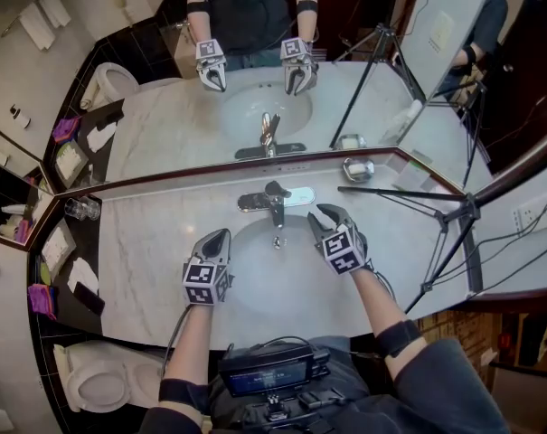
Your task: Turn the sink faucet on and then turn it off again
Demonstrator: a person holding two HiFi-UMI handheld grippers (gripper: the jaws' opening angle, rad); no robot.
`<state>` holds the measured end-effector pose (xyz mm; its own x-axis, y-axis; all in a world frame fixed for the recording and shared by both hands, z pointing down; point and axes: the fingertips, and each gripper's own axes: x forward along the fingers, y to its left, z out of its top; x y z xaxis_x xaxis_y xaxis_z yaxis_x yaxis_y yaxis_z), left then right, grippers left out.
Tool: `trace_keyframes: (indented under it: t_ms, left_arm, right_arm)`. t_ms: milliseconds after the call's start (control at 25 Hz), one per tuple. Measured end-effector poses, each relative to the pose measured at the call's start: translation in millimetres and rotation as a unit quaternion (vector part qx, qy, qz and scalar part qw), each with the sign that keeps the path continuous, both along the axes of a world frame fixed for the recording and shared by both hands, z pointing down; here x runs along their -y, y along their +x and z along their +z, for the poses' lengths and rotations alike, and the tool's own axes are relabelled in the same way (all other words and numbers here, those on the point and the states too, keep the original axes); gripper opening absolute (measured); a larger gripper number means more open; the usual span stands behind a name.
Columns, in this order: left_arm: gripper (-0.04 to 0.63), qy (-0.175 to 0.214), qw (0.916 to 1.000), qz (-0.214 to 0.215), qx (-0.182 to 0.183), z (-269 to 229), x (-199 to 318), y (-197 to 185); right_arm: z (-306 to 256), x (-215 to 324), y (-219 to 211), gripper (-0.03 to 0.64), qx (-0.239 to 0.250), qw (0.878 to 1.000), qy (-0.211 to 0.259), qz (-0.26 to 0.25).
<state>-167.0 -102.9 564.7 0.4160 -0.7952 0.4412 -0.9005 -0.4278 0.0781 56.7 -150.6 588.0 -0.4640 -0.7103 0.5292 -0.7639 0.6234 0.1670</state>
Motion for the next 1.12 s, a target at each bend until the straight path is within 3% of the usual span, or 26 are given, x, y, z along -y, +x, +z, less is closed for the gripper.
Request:
trace_keyframes:
  t_ms: [200,560,880,1120]
  left_arm:
    - [0.001,-0.003,1.0000,-0.004,0.002,2.5,2.8,-3.6]
    - [0.001,-0.006,0.9999,-0.010,0.002,5.8,12.7,-6.8]
    - [0.001,-0.011,0.9998,-0.016,0.002,11.9,18.0,-12.3]
    - [0.000,-0.018,0.9996,-0.021,0.003,17.9,16.7,-15.8]
  right_arm:
    - [15.3,16.3,-21.5,0.184,-0.116,0.988,0.046,-0.092]
    - [33.3,47.7,-52.7,0.270,-0.274,0.931,0.109,-0.215]
    - [57.4,58.6,-75.7,0.268,-0.357,0.870,0.143,-0.308]
    - [79.4,55.4,-79.2,0.232,-0.384,0.848,0.127,-0.342]
